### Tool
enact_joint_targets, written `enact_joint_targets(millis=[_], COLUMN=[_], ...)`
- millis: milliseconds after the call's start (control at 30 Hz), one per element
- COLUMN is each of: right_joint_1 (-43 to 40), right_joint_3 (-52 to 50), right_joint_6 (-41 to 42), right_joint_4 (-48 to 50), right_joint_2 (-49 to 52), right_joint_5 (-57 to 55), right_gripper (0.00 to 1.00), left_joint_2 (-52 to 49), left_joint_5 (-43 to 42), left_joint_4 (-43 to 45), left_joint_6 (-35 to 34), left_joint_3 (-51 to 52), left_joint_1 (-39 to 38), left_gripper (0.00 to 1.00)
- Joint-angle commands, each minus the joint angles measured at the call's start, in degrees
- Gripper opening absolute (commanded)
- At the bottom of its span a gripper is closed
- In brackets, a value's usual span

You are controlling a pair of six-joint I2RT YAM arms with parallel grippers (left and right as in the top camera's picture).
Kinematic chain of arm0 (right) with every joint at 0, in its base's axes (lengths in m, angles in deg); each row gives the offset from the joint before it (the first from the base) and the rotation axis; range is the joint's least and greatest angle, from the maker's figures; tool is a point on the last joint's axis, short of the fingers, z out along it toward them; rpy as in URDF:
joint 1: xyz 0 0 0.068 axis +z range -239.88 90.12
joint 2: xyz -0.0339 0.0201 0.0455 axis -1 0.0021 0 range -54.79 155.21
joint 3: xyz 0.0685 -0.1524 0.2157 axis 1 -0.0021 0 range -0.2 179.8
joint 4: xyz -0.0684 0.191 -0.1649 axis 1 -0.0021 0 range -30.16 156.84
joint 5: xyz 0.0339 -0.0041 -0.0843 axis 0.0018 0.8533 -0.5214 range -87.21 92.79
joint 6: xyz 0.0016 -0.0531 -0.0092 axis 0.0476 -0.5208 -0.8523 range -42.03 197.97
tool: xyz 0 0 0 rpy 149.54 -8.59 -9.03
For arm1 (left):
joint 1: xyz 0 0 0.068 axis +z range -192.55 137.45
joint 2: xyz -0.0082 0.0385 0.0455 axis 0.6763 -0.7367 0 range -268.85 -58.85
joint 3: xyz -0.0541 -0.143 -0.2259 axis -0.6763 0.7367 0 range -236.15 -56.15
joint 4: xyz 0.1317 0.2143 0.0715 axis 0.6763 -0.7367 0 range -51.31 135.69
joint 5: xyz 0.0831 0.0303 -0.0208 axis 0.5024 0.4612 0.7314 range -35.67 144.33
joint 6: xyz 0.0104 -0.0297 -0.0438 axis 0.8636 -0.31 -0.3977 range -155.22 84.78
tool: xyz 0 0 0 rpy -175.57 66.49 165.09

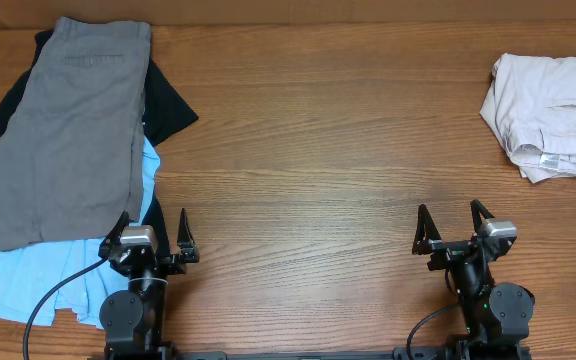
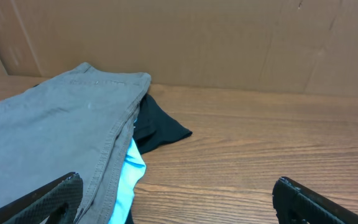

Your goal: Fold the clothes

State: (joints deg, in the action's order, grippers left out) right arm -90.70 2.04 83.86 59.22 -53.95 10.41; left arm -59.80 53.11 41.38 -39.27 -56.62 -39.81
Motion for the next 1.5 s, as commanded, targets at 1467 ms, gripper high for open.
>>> enact_joint_targets(millis=[1467], right_joint_1=[-0.3], right_joint_3=[-0.3], right_joint_6=[-0.3], right_joint_4=[0.4], right_joint_2=[-0.7], right_joint_5=[0.0], right_gripper=[1.00], left_joint_2=[0.7], left_joint_5=[0.3], left_joint_4=[0.1], left_joint_6=[0.0], left_joint_3=[0.2], left_joint_1=[0.4], left_gripper=[1.00])
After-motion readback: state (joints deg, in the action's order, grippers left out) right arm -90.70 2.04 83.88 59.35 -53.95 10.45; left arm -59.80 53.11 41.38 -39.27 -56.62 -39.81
